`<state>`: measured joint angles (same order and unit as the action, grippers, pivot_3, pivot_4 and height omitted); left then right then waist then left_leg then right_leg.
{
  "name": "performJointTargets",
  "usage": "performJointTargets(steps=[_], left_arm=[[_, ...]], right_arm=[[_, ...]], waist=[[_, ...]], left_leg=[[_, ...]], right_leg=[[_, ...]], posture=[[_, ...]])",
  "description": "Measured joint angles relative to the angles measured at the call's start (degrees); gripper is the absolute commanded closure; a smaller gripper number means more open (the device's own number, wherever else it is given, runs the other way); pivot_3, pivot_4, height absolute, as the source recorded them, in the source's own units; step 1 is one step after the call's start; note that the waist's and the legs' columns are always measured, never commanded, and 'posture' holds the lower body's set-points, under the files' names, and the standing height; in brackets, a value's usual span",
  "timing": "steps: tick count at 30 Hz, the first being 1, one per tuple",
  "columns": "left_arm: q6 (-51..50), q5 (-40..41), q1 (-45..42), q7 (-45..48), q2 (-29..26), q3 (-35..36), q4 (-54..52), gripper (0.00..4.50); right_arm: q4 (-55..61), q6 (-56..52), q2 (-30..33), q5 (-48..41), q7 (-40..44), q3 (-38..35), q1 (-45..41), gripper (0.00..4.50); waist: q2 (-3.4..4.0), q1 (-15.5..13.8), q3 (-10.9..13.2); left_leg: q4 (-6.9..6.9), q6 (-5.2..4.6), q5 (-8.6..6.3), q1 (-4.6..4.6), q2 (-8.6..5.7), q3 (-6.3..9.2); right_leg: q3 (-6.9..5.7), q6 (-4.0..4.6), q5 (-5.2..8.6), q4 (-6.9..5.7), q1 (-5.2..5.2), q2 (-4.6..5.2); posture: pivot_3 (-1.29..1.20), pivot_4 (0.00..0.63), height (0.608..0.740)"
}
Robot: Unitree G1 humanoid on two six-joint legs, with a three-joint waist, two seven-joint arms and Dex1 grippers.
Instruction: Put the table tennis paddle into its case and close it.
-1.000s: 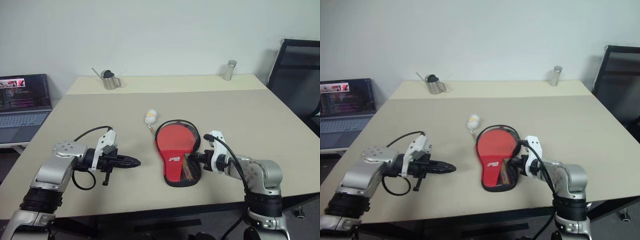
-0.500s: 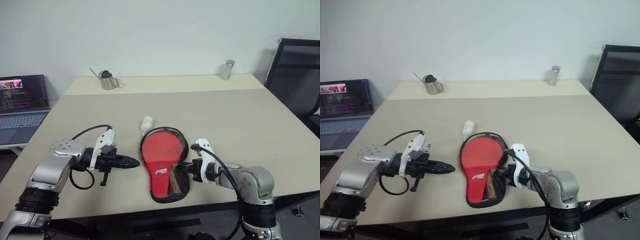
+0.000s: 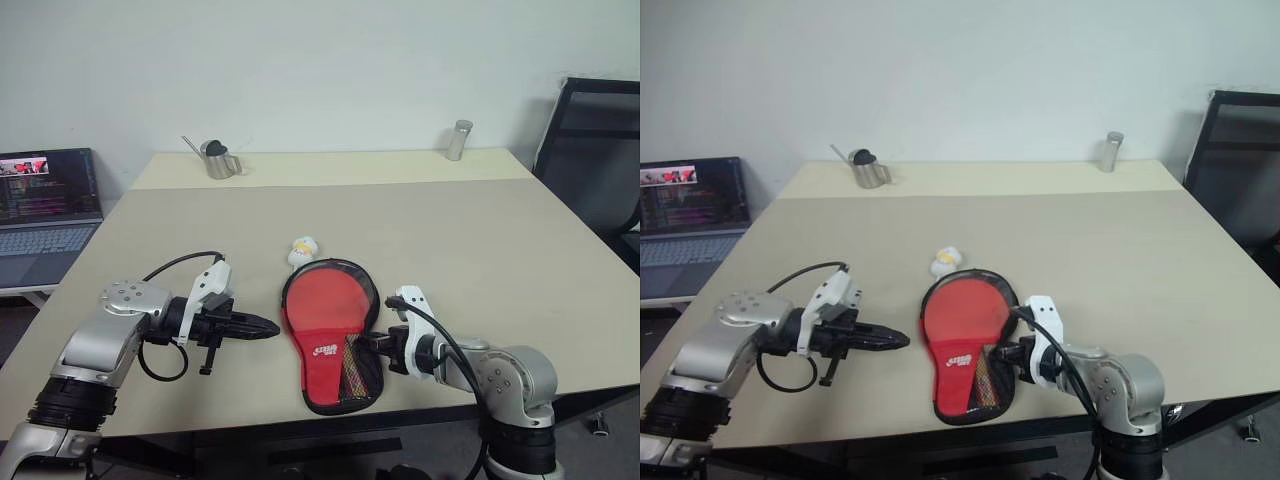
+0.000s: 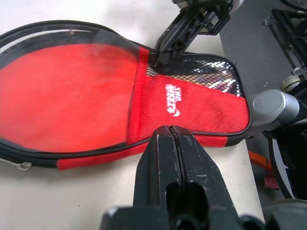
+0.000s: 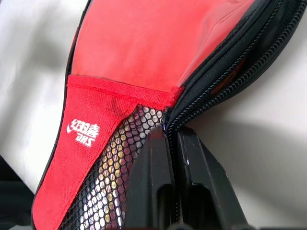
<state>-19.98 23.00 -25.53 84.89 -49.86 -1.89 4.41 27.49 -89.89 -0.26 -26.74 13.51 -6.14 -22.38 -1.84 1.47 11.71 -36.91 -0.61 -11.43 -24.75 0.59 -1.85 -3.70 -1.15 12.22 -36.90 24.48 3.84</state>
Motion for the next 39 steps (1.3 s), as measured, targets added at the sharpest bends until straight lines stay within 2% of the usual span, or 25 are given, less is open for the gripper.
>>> performJointTargets(steps=[6, 9, 19, 20, 23, 27, 31, 35, 39], left_arm=[[0.12, -0.10, -0.38, 0.26, 0.00, -0.29, 0.02, 4.50], [0.21, -0.11, -0.78, 0.27, 0.00, -0.32, 0.02, 4.50], [0.42, -0.13, 0.09, -0.52, 0.01, -0.26, 0.00, 4.50], [0.43, -0.14, 0.43, -0.59, 0.01, -0.26, 0.00, 4.50], [0.46, -0.13, 1.41, -1.49, 0.04, 0.00, -0.06, 4.50], [0.27, 0.06, 2.39, -3.39, 0.25, 0.42, -0.50, 4.50], [-2.17, 1.20, 1.90, -8.23, 2.52, 2.69, -0.24, 4.50], [-4.53, 1.39, 0.33, -12.90, 3.69, 4.14, 1.72, 4.50], [-4.47, 0.07, -2.07, -19.73, 5.28, 5.91, 5.29, 4.50]], right_arm=[[2.27, -2.05, -3.04, 0.15, -1.61, -1.42, 1.37, 4.48], [2.47, -2.16, -3.65, 0.18, -2.58, -1.46, 1.39, 3.72], [7.28, -2.17, -4.50, 0.29, -6.41, -2.83, 1.58, 0.25], [8.40, -2.17, -4.38, 0.22, -6.70, -3.13, 1.56, 0.02], [11.25, -2.18, -2.68, 0.17, -7.36, -3.91, 0.63, 0.02], [12.22, -2.16, -0.32, -0.84, -5.90, -5.20, -4.89, 0.02], [6.65, 2.76, 5.51, -1.57, -1.09, -4.34, -10.84, 0.02], [-0.06, 14.87, 12.63, 0.29, 4.02, 2.12, -12.81, 0.02], [-4.60, 23.89, 15.03, 1.32, 9.52, 10.56, -13.37, 0.02]], waist=[[0.00, 0.01, 0.00], [0.00, 0.02, 0.00], [0.01, 0.02, 0.00], [0.01, 0.02, 0.00], [0.02, 0.03, 0.01], [0.02, 0.03, 0.01], [0.02, 0.05, 0.01], [0.01, 0.06, 0.01], [0.00, 0.03, 0.00]], left_leg=[[0.01, 0.01, 0.00, 0.00, 0.01, 0.01], [0.01, 0.01, -0.01, 0.00, 0.01, 0.01], [0.03, 0.02, -0.02, 0.00, 0.02, 0.01], [0.03, 0.02, -0.02, 0.00, 0.02, 0.02], [0.02, 0.03, -0.02, 0.00, 0.02, 0.01], [0.03, 0.03, -0.02, 0.00, 0.03, 0.02], [0.03, 0.03, -0.02, -0.01, 0.00, 0.01], [0.05, 0.02, -0.02, -0.01, -0.01, -0.01], [0.04, 0.02, -0.02, -0.01, 0.06, -0.01]], right_leg=[[-0.01, 0.02, 0.01, 0.00, 0.01, 0.00], [-0.01, 0.02, 0.01, 0.00, 0.01, 0.01], [0.00, 0.04, 0.03, 0.02, 0.03, 0.04], [-0.01, 0.04, 0.03, 0.02, 0.03, 0.04], [-0.01, 0.05, 0.03, 0.02, 0.05, 0.06], [-0.04, 0.07, 0.05, 0.01, 0.06, 0.07], [-0.05, 0.07, 0.04, 0.02, 0.05, 0.07], [-0.06, 0.05, 0.05, 0.02, 0.05, -0.01], [-0.03, 0.04, 0.04, 0.00, 0.05, -0.28]], posture=[[0.00, 0.150, 0.740], [0.00, 0.150, 0.740], [0.00, 0.150, 0.740], [0.00, 0.150, 0.740], [0.00, 0.150, 0.740], [0.00, 0.150, 0.740], [0.00, 0.150, 0.740], [0.00, 0.150, 0.740], [0.00, 0.150, 0.740]])
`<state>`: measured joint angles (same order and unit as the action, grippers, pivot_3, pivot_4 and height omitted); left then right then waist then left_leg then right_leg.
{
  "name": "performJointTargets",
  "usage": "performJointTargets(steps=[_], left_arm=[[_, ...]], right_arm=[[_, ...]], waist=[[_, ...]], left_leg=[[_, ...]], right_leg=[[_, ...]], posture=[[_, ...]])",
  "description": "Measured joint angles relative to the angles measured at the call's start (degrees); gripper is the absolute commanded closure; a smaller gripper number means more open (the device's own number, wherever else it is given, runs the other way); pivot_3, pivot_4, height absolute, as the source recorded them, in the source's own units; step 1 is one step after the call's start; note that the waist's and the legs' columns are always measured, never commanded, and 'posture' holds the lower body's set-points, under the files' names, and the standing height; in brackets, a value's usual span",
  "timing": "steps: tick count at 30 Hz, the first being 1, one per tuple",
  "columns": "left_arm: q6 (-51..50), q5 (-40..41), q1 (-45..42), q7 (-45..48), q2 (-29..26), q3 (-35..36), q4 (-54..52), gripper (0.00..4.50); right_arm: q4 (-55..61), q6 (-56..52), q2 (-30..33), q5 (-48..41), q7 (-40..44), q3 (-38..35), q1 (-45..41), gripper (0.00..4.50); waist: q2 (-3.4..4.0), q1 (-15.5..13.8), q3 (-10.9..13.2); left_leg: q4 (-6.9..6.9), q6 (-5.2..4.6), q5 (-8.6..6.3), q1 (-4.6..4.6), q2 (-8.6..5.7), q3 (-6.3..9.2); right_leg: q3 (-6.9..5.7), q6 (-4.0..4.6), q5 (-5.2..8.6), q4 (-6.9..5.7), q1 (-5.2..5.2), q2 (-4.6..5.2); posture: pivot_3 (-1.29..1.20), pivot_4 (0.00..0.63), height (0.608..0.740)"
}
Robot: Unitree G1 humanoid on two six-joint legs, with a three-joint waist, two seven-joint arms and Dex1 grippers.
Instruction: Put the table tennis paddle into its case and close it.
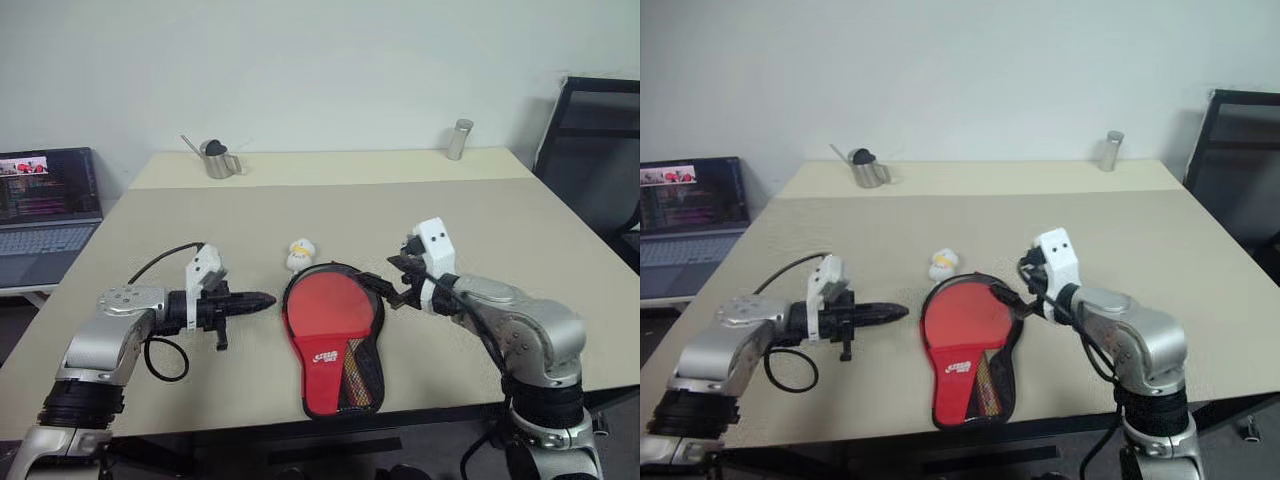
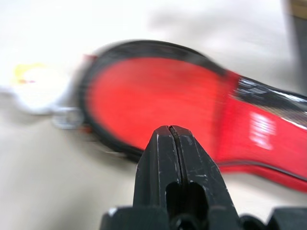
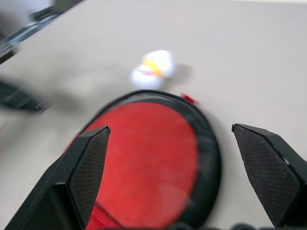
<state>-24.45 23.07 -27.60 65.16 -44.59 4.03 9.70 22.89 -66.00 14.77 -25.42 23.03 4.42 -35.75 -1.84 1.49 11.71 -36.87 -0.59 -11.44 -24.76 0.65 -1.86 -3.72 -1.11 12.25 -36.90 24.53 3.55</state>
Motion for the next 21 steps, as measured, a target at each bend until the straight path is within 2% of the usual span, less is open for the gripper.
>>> performJointTargets(steps=[5, 9, 15, 19, 21], left_arm=[[0.86, -3.10, -2.05, -7.55, 0.62, 0.87, 4.67, 4.50], [1.41, -4.55, -3.25, -10.13, 1.08, 0.91, 8.11, 4.50], [4.09, -8.28, -10.48, -13.33, 4.88, -0.23, 15.76, 4.50], [6.46, -10.67, -14.90, -13.96, 7.35, -2.09, 21.41, 4.50], [6.70, -11.14, -17.15, -13.06, 8.36, -2.61, 24.87, 4.12]], right_arm=[[-4.78, 5.79, -0.27, -0.51, 5.53, 5.42, 1.20, 0.02], [-7.07, 8.99, -0.13, -0.39, 8.37, 7.52, 2.91, 0.02], [-18.36, 17.34, -0.33, 6.93, 6.85, 12.29, 3.84, 0.02], [-19.90, 20.88, -0.46, 10.17, 6.61, 13.56, 3.80, 0.02], [-20.01, 22.05, -0.34, 11.55, 6.67, 14.58, 3.87, 0.00]], waist=[[-0.02, -0.04, -0.01], [-0.03, -0.10, -0.02], [-0.05, -0.72, -0.03], [-0.14, -1.18, -0.09], [-0.16, -1.21, -0.10]], left_leg=[[-0.04, 0.00, 0.00, 0.00, 0.01, -0.02], [-0.04, 0.00, 0.00, 0.00, 0.01, -0.01], [-0.10, 0.00, 0.00, 0.00, -0.01, -0.03], [-0.10, 0.00, 0.00, 0.02, 0.00, -0.08], [-0.11, 0.00, 0.00, 0.04, 0.01, -0.06]], right_leg=[[-0.02, -0.02, -0.02, -0.01, 0.00, -0.04], [-0.02, -0.02, -0.02, -0.02, -0.01, -0.03], [-0.05, -0.02, -0.03, -0.05, -0.03, -0.03], [-0.04, -0.03, -0.04, -0.05, -0.03, -0.06], [-0.06, -0.03, -0.04, -0.08, -0.04, -0.08]], posture=[[0.00, 0.150, 0.740], [0.00, 0.150, 0.740], [0.00, 0.150, 0.740], [0.00, 0.150, 0.740], [0.00, 0.150, 0.740]])
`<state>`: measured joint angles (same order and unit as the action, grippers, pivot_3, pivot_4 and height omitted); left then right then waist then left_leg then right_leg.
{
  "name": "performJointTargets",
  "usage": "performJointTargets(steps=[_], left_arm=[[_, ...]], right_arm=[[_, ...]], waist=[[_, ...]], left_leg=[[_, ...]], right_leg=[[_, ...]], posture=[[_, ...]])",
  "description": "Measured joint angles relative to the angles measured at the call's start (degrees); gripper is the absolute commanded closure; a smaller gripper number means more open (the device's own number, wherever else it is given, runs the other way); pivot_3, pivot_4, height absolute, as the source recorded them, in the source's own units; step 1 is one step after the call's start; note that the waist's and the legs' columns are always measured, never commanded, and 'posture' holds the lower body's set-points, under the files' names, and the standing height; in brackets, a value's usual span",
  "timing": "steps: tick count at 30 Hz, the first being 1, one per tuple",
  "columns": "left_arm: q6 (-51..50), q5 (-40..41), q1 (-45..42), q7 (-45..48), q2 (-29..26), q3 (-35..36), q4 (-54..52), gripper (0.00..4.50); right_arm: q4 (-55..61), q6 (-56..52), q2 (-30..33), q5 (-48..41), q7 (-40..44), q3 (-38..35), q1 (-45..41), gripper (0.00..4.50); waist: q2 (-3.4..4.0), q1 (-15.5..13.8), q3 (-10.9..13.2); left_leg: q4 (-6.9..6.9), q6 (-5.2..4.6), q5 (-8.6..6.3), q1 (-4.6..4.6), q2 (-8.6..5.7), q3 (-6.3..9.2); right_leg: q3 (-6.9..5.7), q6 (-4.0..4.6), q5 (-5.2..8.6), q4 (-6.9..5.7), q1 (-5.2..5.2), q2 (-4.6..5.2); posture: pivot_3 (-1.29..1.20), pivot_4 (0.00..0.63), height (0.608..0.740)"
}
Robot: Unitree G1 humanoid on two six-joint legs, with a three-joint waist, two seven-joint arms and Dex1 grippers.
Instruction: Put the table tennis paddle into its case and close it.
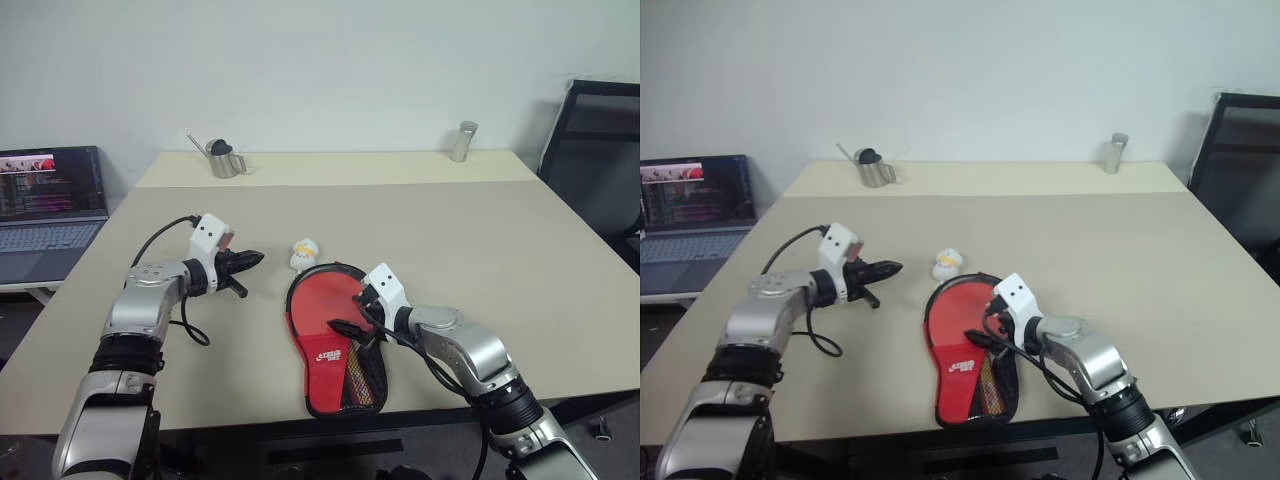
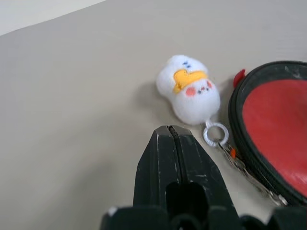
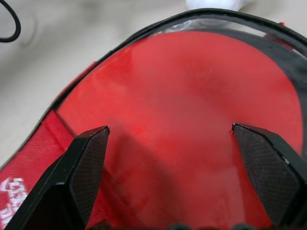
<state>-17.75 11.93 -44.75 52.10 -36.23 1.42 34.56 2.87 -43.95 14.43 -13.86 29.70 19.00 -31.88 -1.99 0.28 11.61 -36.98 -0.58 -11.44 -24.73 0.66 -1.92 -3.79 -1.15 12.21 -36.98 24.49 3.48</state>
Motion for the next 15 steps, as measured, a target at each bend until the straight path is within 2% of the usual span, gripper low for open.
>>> performJointTargets(steps=[2, 12, 15], left_arm=[[-0.39, -0.18, -3.26, 1.27, 1.30, -0.23, 4.29, 3.64], [4.17, -5.80, -17.02, 3.08, 8.73, -3.57, 25.43, 0.07], [6.10, -8.12, -19.12, 0.75, 10.34, -4.06, 30.43, 0.01]], right_arm=[[-0.04, 0.49, -0.31, 1.13, -0.07, 0.29, 0.09, 0.00], [-0.33, 1.17, -3.46, 3.81, -0.56, 1.54, 0.40, 0.00], [-0.33, 1.35, -3.90, 4.31, -0.55, 1.72, 0.42, 0.00]], waist=[[-0.03, -0.10, -0.02], [-0.10, 0.07, -0.06], [-0.11, 0.08, -0.07]], left_leg=[[-0.04, 0.00, 0.00, 0.00, 0.01, 0.04], [-0.03, 0.00, 0.00, 0.04, 0.04, 0.04], [-0.04, 0.00, 0.00, 0.04, 0.05, 0.04]], right_leg=[[-0.04, 0.00, 0.00, -0.02, -0.03, -0.03], [-0.05, -0.01, 0.00, -0.01, -0.08, -0.10], [-0.05, -0.01, 0.00, -0.01, -0.08, -0.10]], posture=[[0.00, 0.150, 0.740], [0.00, 0.150, 0.740], [0.00, 0.150, 0.740]])
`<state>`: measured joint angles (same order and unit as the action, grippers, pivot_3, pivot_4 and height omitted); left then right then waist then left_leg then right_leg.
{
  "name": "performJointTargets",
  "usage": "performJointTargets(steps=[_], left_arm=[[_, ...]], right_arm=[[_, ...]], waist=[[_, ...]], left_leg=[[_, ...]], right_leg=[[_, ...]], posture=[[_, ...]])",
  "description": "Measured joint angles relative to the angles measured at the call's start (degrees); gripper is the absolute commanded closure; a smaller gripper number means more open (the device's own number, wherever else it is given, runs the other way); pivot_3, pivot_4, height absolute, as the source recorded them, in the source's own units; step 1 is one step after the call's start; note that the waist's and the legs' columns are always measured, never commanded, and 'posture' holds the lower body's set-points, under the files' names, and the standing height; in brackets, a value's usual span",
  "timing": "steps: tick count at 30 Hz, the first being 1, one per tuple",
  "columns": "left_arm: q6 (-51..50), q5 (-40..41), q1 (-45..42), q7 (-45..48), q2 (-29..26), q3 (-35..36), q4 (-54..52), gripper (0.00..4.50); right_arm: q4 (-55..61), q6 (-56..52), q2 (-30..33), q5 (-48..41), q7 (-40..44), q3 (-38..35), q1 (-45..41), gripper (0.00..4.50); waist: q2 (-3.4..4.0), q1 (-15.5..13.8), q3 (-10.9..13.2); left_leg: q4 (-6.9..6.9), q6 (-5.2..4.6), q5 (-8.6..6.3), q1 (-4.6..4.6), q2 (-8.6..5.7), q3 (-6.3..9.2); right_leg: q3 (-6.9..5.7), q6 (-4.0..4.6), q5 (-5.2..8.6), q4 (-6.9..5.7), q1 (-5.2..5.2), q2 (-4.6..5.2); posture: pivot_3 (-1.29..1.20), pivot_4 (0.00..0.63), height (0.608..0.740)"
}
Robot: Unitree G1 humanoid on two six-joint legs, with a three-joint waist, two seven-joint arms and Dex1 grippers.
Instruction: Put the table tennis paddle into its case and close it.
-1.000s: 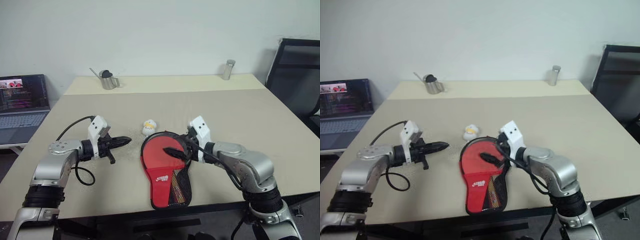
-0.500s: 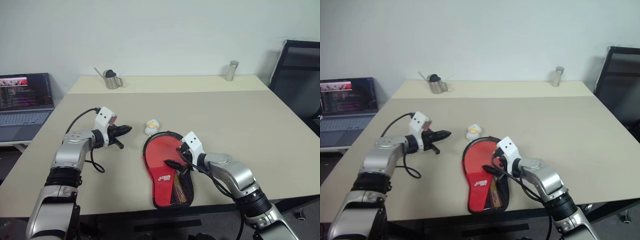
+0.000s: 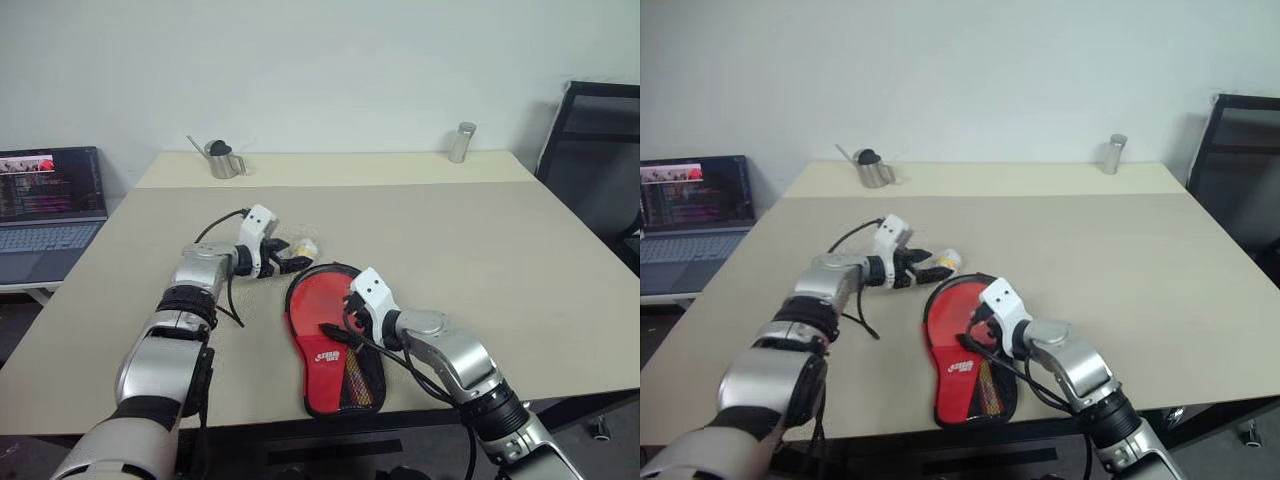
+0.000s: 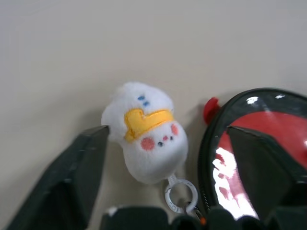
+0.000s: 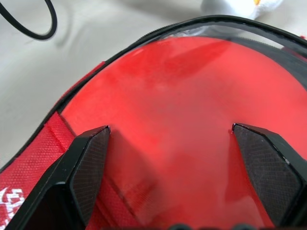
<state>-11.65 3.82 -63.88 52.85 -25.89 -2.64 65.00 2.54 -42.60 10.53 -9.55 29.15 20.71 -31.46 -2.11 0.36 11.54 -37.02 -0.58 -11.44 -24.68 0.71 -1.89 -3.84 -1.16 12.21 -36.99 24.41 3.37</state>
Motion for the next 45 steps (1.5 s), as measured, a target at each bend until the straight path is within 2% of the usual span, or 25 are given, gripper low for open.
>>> performJointTargets(steps=[11, 21, 24, 31, 35, 45], left_arm=[[2.30, -3.43, -3.96, -7.21, 5.46, 0.83, 9.67, 0.01], [2.11, -4.58, -4.04, -11.24, 7.22, 2.79, 10.88, 0.01], [2.09, -4.59, -4.03, -12.01, 7.86, 3.40, 11.12, 0.61], [2.13, -4.69, -4.01, -14.93, 8.65, 5.07, 11.15, 3.09], [2.12, -4.66, -3.98, -15.17, 8.64, 5.82, 11.15, 4.23], [3.59, -5.59, -3.77, -11.74, 7.66, 5.64, 11.09, 4.31]], right_arm=[[-0.07, 0.52, -1.46, 1.72, -0.23, 0.19, 0.37, 0.00], [-0.12, 0.56, -2.31, 2.13, -0.99, 0.19, 0.73, 0.00], [-0.12, 0.57, -2.33, 2.45, -1.07, 0.19, 0.82, 0.00], [-0.67, 0.70, -3.50, 3.33, -2.18, 0.09, 0.60, 0.00], [-3.03, 0.84, -4.86, 3.42, -3.13, -1.10, -0.82, 0.00], [-11.94, 6.56, -5.76, 5.89, -3.12, -0.71, -4.17, 0.00]], waist=[[-0.02, 0.02, -0.01], [-0.07, -0.12, -0.06], [-0.09, -0.17, -0.09], [-0.13, -0.12, -0.12], [-0.13, -0.13, -0.12], [-0.13, -0.09, -0.13]], left_leg=[[-0.01, 0.00, 0.00, 0.00, 0.00, 0.00], [-0.05, 0.00, 0.00, 0.13, 0.00, 0.02], [-0.06, 0.00, 0.00, 0.19, 0.00, 0.01], [-0.02, 0.00, 0.00, 0.28, 0.02, -0.01], [-0.01, 0.01, 0.00, 0.26, 0.00, -0.04], [0.00, 0.01, 0.00, 0.28, 0.01, -0.04]], right_leg=[[-0.01, -0.01, -0.01, -0.02, 0.00, 0.00], [-0.01, -0.02, -0.03, -0.07, -0.12, 0.01], [-0.01, -0.02, -0.04, -0.07, -0.19, 0.02], [0.01, 0.00, -0.06, -0.06, -0.23, 0.02], [0.02, 0.00, -0.06, -0.02, -0.23, 0.02], [0.02, 0.00, -0.06, -0.04, -0.24, 0.01]], posture=[[0.00, 0.150, 0.740], [0.00, 0.150, 0.740], [0.00, 0.150, 0.740], [0.00, 0.150, 0.740], [0.00, 0.150, 0.740], [0.00, 0.150, 0.740]])
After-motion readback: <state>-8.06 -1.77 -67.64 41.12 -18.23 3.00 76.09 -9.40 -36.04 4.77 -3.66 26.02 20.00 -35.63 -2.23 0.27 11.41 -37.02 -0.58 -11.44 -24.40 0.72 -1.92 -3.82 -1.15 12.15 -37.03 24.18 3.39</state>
